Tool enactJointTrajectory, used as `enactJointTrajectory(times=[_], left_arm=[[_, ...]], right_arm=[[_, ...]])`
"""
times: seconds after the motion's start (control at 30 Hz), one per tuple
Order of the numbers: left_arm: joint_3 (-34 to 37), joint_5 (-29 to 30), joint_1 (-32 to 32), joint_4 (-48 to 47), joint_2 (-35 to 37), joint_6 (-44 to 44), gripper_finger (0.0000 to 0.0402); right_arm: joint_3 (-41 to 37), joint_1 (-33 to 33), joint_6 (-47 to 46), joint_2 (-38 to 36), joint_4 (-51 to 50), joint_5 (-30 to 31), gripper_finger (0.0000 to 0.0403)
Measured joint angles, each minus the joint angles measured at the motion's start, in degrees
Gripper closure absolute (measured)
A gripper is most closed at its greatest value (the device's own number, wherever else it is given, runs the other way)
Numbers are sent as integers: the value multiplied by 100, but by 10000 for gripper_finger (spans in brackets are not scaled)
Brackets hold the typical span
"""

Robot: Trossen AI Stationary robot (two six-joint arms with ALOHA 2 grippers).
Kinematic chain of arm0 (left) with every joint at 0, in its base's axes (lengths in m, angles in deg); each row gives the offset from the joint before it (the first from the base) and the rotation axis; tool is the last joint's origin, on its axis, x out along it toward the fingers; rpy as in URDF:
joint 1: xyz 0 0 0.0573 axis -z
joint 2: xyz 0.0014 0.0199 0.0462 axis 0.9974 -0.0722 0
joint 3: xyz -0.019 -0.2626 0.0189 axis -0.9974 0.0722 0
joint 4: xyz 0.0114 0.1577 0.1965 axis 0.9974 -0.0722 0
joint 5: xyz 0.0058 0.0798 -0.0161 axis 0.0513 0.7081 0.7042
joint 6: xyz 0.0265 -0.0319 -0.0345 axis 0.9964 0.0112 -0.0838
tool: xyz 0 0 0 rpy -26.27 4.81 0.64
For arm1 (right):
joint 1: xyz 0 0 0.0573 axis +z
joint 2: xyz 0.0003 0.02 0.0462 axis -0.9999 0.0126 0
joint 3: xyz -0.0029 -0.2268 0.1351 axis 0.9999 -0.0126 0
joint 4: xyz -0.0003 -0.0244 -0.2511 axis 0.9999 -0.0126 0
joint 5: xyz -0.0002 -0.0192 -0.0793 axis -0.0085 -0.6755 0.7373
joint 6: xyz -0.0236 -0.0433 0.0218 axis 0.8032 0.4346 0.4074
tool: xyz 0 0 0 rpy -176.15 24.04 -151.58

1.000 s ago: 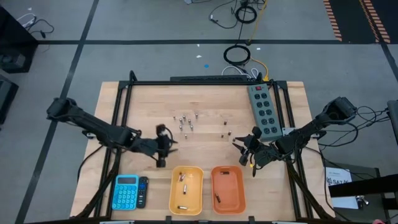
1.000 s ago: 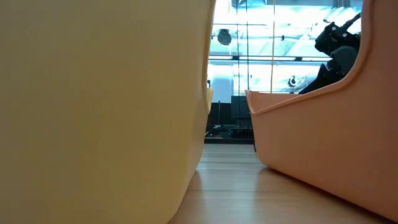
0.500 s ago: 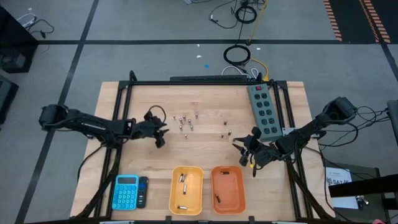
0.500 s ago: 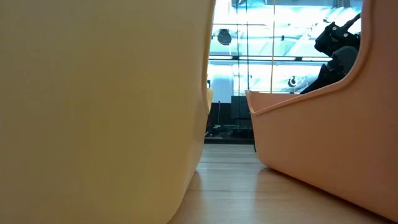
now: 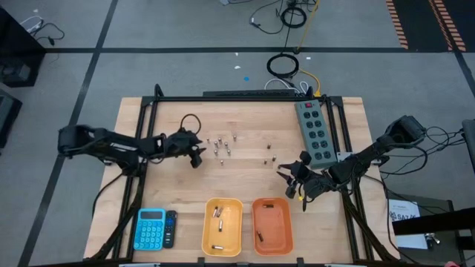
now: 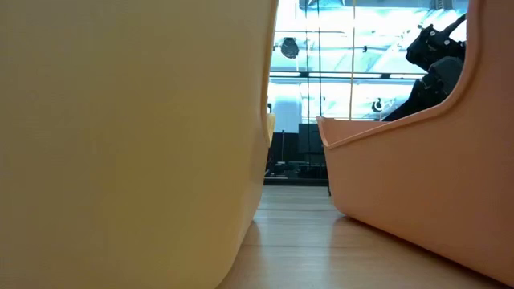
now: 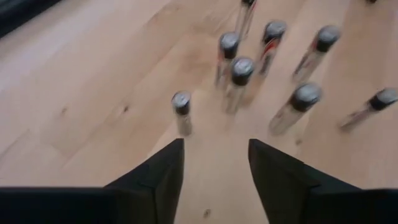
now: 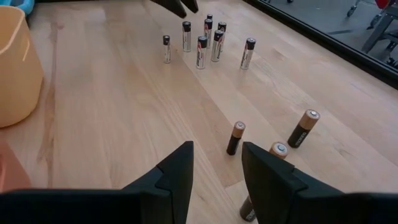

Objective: Sort batteries
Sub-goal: Put the silver battery into the yellow bin

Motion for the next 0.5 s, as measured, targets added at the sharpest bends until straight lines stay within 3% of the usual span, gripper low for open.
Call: enactJointTrajectory(times=[0.17,0.5], left_arm=[[0,5,-78,421,-402,127,176],[0,73,-374,1306,-1097,360,171]], right_arm=[[0,0,21,0,-2,-2,275],[0,0,20,0,-2,-9,275]])
